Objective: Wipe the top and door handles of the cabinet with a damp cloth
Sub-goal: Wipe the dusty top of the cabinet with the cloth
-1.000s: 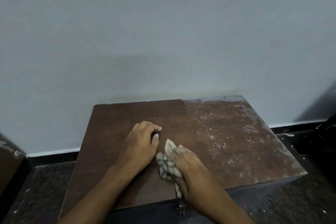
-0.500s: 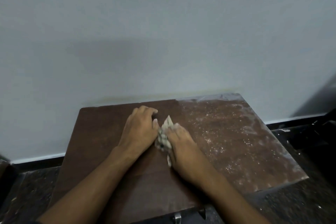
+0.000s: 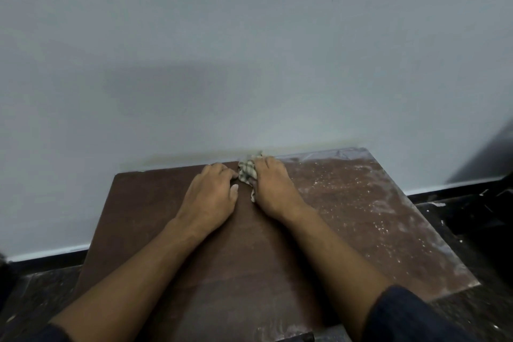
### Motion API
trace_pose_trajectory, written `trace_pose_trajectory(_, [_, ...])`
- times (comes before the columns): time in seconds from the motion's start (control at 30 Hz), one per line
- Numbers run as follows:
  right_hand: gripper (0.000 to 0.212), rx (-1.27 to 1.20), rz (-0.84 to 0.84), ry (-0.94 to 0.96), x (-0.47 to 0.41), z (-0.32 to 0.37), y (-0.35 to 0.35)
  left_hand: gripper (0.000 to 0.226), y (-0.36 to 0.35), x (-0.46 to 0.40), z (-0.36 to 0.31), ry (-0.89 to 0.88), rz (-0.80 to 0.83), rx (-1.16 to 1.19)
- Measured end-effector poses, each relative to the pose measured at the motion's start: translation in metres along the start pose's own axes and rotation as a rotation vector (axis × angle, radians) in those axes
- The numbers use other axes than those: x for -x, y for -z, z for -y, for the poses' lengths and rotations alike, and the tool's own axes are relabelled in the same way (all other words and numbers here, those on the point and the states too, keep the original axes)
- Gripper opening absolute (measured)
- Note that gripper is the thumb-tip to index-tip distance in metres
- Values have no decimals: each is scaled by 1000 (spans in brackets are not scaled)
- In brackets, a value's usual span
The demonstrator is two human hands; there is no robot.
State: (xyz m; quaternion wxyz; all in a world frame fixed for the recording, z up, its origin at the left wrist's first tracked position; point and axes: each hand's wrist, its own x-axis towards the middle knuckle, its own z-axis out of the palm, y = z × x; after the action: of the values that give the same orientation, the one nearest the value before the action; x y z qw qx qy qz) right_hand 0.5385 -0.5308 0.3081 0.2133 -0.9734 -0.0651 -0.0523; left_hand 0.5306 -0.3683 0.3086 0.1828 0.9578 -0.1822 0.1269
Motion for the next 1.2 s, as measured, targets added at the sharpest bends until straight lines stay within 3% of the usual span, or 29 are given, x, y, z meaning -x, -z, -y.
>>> trace_pose_trajectory(0.3, [71, 22, 60, 211, 129, -8, -8, 34, -8, 5, 15, -34, -38, 14])
trace_pose_trajectory(0.6, [50, 0, -21, 17, -7, -14, 4, 38, -11, 5, 18, 33, -34, 119])
trace_pose_trajectory(0.83, [57, -40, -3, 190, 43, -22, -8, 36, -15, 3, 17, 19, -54, 122])
trace_pose_trajectory(0.93, [59, 1, -6, 104, 10, -23, 0, 37, -15, 2, 19, 42, -31, 149])
trace_pose_trajectory(1.07, [45, 15, -28, -19, -22, -13, 5, 39, -13, 2, 14, 49, -24, 153])
trace_pose_trajectory(1.2, [55, -44, -29, 93, 23, -6, -3, 39, -9, 1, 12, 66, 4, 130])
